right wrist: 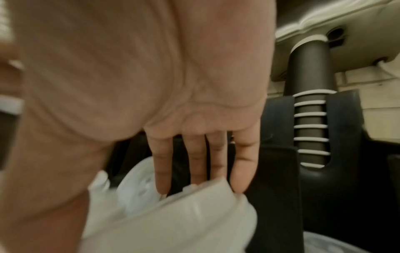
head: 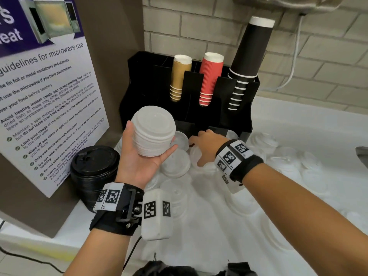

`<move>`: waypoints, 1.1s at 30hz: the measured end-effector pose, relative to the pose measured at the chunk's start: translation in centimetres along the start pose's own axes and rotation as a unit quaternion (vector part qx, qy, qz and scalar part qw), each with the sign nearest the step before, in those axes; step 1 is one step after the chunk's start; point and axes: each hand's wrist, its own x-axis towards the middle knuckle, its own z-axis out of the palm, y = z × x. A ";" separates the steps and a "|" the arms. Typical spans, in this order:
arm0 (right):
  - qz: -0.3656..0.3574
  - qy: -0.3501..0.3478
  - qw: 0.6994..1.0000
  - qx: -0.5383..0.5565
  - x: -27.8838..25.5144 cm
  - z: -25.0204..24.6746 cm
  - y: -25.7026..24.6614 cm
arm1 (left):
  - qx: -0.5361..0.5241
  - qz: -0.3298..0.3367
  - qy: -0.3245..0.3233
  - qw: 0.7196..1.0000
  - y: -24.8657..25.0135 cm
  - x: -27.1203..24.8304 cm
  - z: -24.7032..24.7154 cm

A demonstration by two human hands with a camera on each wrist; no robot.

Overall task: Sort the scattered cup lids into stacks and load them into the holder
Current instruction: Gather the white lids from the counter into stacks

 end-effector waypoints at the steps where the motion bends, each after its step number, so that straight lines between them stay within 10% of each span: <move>1: 0.005 0.009 1.000 0.025 -0.4 -0.6 0.5 | 0.001 -0.001 0.002 1.000 0.0 -0.1 0.1; 5: 0.021 0.103 0.968 0.227 -3.0 -2.7 3.0 | -0.002 -0.017 0.013 1.000 -0.6 0.0 0.3; 11: -0.016 0.252 0.760 0.599 -7.5 -1.5 1.7 | -0.021 -0.093 -0.026 0.995 -2.6 0.2 0.4; 13: -0.037 0.280 0.734 0.618 -8.5 -0.7 0.6 | -0.019 -0.106 -0.030 0.994 -3.3 0.3 0.5; 24: -0.065 0.294 0.814 0.496 -9.5 -0.3 -1.0 | 0.087 -0.120 -0.040 0.988 -5.1 1.0 0.9; 33: -0.045 0.313 0.822 0.474 -9.5 -0.1 -1.2 | 0.080 -0.125 -0.059 0.987 -5.8 1.2 0.6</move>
